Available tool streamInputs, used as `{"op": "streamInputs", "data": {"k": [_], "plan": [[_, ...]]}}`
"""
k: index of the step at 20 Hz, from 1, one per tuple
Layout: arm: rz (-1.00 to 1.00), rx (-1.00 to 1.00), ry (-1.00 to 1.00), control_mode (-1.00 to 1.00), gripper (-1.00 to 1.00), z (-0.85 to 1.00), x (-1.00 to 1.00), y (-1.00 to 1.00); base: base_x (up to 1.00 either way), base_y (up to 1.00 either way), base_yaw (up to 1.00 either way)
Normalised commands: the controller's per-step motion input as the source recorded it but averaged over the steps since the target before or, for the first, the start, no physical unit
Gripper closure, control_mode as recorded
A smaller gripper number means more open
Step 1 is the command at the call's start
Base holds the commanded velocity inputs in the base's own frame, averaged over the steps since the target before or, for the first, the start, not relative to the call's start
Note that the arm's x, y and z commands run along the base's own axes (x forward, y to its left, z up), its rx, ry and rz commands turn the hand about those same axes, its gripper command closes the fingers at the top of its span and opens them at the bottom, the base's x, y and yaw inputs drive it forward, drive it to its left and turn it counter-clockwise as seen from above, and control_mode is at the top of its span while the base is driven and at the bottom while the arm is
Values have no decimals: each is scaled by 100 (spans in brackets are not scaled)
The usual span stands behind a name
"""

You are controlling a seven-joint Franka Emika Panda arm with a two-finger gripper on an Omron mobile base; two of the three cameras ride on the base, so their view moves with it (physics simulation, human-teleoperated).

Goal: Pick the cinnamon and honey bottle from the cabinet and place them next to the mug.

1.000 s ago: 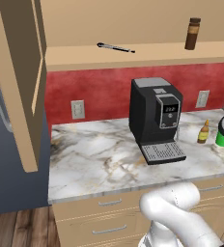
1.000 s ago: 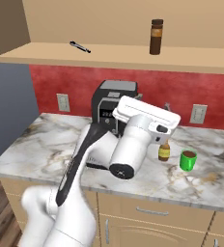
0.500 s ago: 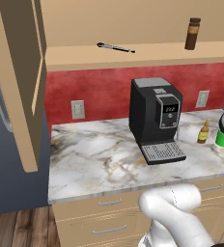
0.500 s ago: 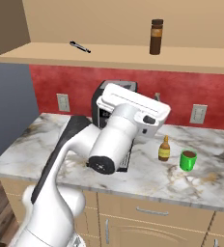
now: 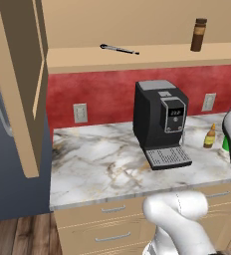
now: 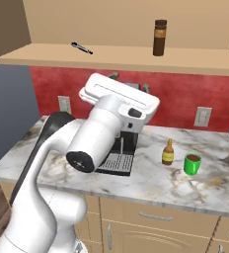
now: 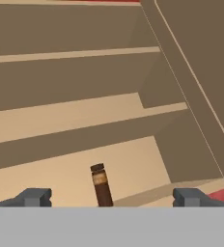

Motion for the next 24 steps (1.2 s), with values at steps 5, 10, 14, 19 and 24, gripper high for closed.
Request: {"op": "streamInputs", "data": {"k": [5, 10, 14, 19, 24], "plan": [[2, 0, -7, -100, -100, 32, 0, 21, 0, 0, 0], [5, 0, -9, -100, -100, 16, -16, 46, 0, 0, 0], [11, -2, -8, -100, -100, 4, -24, 63, 0, 0, 0], [10, -3, -5, -100, -100, 21, -1, 62, 0, 0, 0], [1, 0, 1, -100, -100, 0, -1, 0, 0, 0, 0]]}}
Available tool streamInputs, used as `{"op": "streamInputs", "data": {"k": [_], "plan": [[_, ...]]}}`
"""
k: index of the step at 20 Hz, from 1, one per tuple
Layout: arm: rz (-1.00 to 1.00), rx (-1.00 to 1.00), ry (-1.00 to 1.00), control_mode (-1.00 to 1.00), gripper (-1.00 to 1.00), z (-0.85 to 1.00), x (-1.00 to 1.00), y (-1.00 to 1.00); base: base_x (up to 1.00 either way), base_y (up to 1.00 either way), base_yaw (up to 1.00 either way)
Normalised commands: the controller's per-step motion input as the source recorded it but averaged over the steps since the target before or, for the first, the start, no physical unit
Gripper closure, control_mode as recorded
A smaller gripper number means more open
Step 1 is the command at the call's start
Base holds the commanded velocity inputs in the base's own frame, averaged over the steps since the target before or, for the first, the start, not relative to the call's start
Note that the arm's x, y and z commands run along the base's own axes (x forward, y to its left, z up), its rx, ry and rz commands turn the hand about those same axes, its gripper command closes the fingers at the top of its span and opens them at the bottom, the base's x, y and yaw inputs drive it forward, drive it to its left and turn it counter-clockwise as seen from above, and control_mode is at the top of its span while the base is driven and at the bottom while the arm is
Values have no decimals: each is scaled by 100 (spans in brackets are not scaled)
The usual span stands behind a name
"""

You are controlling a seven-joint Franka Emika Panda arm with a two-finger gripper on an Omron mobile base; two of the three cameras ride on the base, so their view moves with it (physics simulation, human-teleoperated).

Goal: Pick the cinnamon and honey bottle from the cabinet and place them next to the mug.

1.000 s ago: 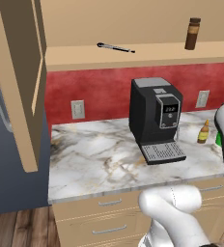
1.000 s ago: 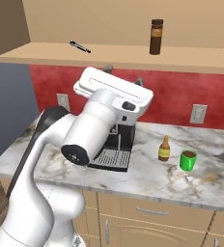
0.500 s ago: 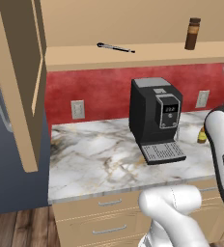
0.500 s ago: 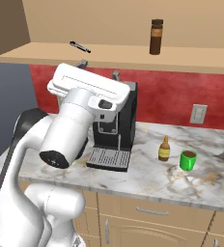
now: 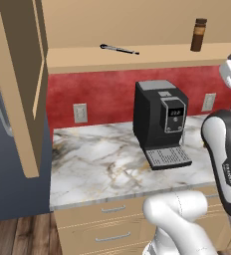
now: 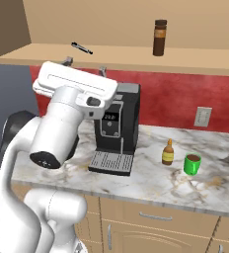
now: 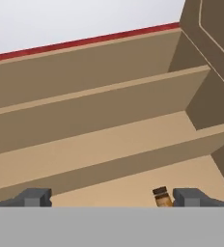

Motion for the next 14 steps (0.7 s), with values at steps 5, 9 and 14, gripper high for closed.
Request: {"op": "streamInputs", "data": {"k": [5, 9, 14], "plan": [[0, 1, 16, -100, -100, 8, 34, -8, 0, 0, 0], [0, 2, 16, -100, -100, 40, 34, 0, 0, 0, 0], [0, 0, 13, -100, -100, 25, 35, 0, 0, 0, 0]]}}
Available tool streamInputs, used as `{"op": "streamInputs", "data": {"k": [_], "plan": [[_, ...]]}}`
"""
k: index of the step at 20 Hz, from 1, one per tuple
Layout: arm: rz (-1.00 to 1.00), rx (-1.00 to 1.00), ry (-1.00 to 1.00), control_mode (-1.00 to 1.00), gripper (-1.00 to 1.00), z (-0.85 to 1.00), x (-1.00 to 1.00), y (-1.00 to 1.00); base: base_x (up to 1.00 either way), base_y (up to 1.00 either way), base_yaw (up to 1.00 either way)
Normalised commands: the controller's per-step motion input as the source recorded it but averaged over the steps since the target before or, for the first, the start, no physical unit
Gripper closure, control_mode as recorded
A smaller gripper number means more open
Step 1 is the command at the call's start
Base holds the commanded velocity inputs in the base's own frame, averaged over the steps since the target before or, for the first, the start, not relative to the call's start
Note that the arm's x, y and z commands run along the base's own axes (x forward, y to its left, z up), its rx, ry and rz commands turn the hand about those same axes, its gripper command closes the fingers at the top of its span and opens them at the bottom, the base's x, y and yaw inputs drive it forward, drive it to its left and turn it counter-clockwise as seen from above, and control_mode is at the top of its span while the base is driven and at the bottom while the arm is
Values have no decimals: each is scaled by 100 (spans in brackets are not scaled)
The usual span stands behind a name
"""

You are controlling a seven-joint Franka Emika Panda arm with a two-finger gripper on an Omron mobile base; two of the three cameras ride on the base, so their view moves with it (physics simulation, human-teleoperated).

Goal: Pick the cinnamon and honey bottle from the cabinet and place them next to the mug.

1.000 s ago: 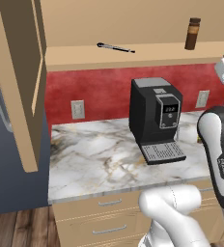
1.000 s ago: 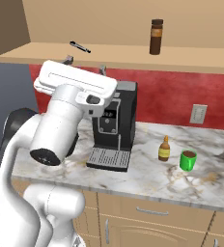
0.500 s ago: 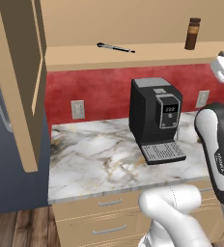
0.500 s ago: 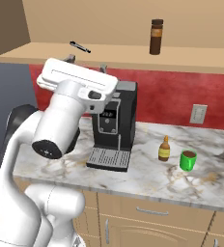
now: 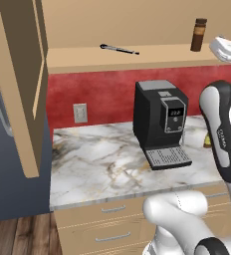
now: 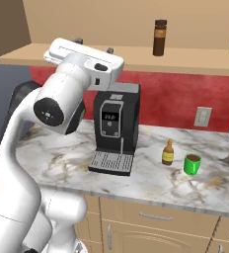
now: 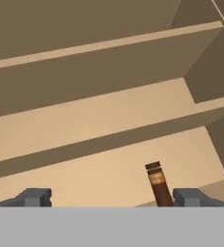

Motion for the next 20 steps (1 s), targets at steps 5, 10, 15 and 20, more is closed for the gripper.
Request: {"op": "streamInputs", "data": {"k": [5, 10, 15, 20], "plan": [[-3, 0, 14, -100, -100, 8, 8, -23, 0, 0, 0], [-6, -1, 14, -100, -100, 0, 0, -41, 0, 0, 0], [-4, -3, 17, -100, -100, 0, 8, -23, 0, 0, 0], [-3, -1, 9, -100, -100, 0, 2, 0, 0, 0, 0]]}}
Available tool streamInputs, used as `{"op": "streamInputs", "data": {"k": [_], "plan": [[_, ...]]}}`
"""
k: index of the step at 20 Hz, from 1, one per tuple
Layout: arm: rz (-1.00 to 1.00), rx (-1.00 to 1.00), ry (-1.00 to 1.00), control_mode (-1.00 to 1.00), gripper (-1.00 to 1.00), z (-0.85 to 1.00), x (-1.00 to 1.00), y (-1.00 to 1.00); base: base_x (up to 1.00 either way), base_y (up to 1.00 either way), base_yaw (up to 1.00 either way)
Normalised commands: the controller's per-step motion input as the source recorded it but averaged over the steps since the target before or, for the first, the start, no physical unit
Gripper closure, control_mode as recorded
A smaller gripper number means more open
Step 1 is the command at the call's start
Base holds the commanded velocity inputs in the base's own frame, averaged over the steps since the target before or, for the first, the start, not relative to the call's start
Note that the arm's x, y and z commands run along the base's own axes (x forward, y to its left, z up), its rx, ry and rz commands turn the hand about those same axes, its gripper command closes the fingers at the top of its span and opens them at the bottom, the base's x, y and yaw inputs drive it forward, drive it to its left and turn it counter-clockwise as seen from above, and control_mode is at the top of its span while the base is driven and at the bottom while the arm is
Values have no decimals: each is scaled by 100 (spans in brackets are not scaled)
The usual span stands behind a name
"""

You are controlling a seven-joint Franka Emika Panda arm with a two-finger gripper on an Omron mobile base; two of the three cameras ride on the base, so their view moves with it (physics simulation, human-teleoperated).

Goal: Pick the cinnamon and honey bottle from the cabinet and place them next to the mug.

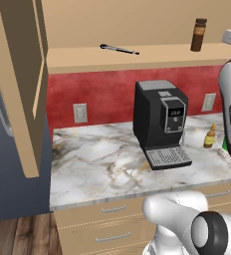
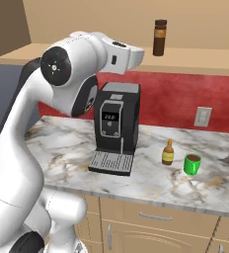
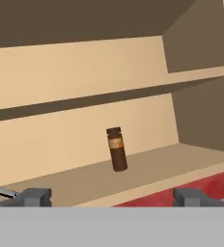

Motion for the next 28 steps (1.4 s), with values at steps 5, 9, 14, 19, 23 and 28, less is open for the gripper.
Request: {"op": "streamInputs", "data": {"k": [5, 9, 14, 19, 23, 28], "plan": [[0, -1, 4, -100, -100, -19, -3, 0, 0, 0, 0], [0, -9, 8, -100, -100, -61, 0, 0, 0, 0, 0], [0, -3, 1, -100, -100, -15, 0, 0, 0, 0, 0], [0, 0, 0, -100, -100, 0, 4, 0, 0, 0, 0], [-1, 0, 0, -100, -100, 0, 23, 0, 0, 0, 0], [-2, 0, 0, -100, -100, 0, 32, 0, 0, 0, 0]]}}
